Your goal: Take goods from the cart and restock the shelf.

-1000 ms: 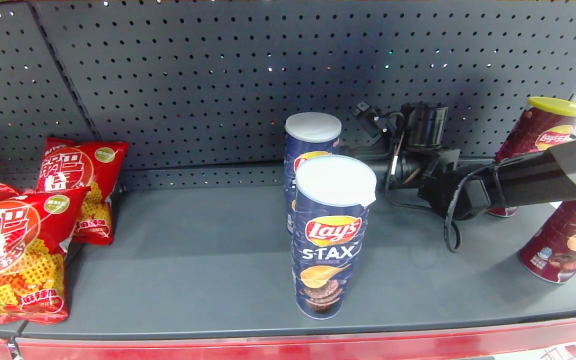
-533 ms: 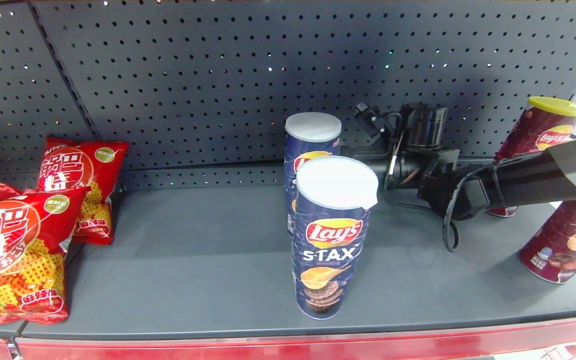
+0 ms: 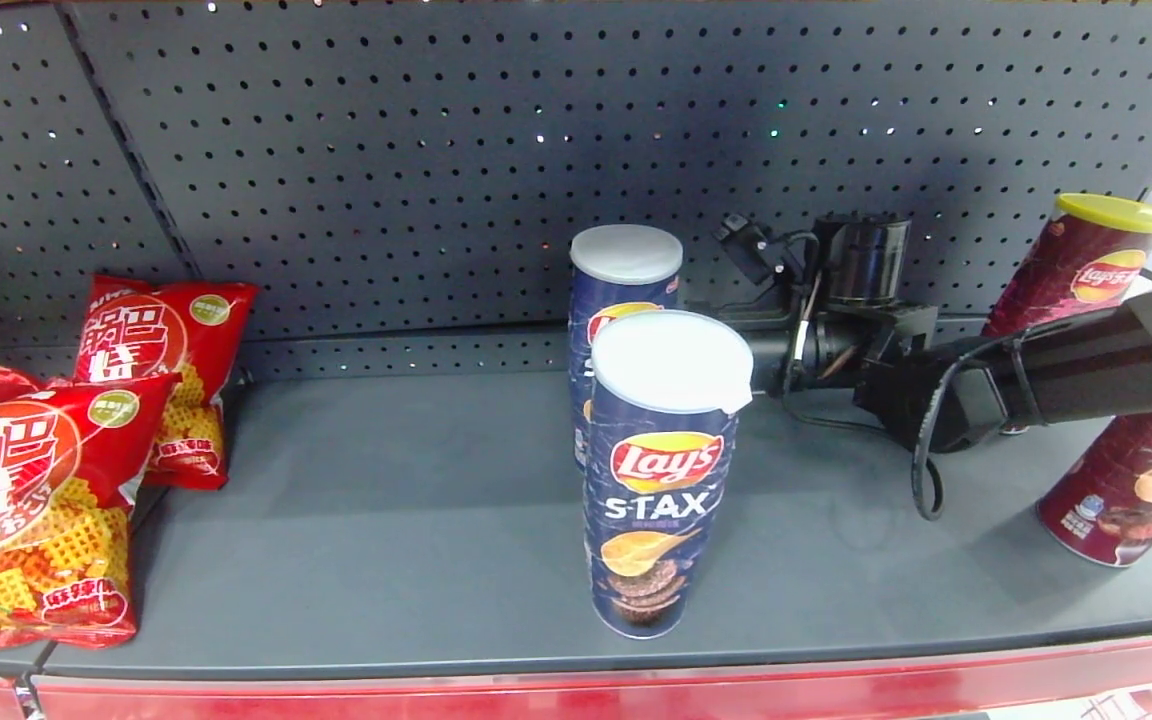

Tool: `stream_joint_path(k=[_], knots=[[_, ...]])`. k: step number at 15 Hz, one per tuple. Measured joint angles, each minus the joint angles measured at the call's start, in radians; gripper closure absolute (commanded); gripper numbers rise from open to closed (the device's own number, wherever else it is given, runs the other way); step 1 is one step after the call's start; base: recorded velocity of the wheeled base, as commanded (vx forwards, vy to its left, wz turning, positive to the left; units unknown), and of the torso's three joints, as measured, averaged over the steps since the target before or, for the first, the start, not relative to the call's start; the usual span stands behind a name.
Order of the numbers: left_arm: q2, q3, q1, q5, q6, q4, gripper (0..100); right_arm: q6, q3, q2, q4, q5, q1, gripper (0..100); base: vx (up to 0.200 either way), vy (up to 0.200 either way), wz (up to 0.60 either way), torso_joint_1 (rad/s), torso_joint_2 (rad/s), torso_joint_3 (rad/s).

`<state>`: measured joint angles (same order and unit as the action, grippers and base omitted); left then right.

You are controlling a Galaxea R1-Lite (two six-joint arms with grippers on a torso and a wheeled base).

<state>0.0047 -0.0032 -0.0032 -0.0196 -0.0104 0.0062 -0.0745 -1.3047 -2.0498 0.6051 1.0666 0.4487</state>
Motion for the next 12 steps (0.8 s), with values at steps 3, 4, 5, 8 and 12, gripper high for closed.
stream_joint_path(k=[3,4,5,8,12], knots=[[0.000,0.000,0.000,0.000,0.000,0.000,0,0.000,0.017,0.009,-0.011,-0.008,0.002,0,0.000,0.000,0.00,0.000,0.00,0.000],[0.000,0.000,0.000,0.000,0.000,0.000,0,-0.001,0.027,0.011,-0.019,-0.007,0.000,0,0.000,0.000,0.00,0.000,0.00,0.000],[0.000,0.000,0.000,0.000,0.000,0.000,0,-0.002,0.034,0.015,-0.020,-0.007,-0.005,0,0.000,0.000,0.00,0.000,0.00,0.000],[0.000,0.000,0.000,0.000,0.000,0.000,0,-0.002,0.050,0.026,-0.021,-0.006,-0.032,0,0.000,0.000,0.00,0.000,0.00,0.000],[0.000,0.000,0.000,0.000,0.000,0.000,0,-0.002,0.057,0.034,-0.021,-0.004,-0.063,0,0.000,0.000,0.00,0.000,0.00,0.000]])
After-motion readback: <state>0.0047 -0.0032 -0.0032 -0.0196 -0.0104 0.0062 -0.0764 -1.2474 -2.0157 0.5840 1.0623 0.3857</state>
